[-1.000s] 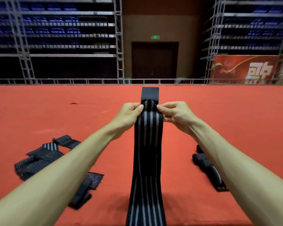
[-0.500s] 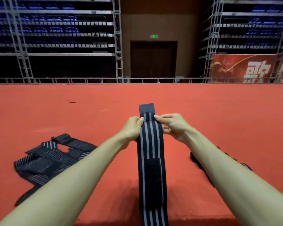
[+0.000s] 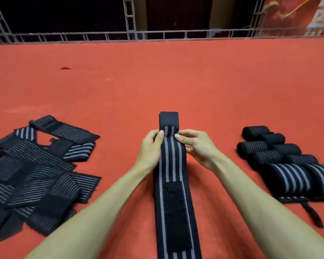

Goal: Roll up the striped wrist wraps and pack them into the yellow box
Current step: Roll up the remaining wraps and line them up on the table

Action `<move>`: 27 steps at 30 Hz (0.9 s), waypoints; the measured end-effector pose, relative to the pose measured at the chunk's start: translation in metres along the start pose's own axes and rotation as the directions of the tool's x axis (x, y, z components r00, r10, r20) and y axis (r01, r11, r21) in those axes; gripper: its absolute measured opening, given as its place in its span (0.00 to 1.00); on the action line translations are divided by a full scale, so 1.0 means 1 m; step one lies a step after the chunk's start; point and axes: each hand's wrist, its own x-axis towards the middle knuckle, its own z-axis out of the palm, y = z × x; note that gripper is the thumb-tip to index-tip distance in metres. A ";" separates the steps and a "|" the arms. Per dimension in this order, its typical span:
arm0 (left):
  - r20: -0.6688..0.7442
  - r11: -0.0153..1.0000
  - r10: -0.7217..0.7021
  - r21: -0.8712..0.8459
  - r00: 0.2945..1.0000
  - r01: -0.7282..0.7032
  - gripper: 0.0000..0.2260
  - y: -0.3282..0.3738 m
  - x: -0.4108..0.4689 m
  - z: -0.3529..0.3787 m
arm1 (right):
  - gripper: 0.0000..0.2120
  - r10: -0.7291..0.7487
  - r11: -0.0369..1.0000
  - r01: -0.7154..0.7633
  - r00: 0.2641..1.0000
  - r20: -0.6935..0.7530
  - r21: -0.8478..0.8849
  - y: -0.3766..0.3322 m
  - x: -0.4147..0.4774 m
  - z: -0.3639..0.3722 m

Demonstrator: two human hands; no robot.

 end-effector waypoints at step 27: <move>0.161 0.942 0.082 -0.335 0.983 -0.024 0.15 -0.078 0.018 -0.005 | 0.09 -0.381 0.921 0.350 0.903 -0.200 -0.173 0.071 0.032 0.006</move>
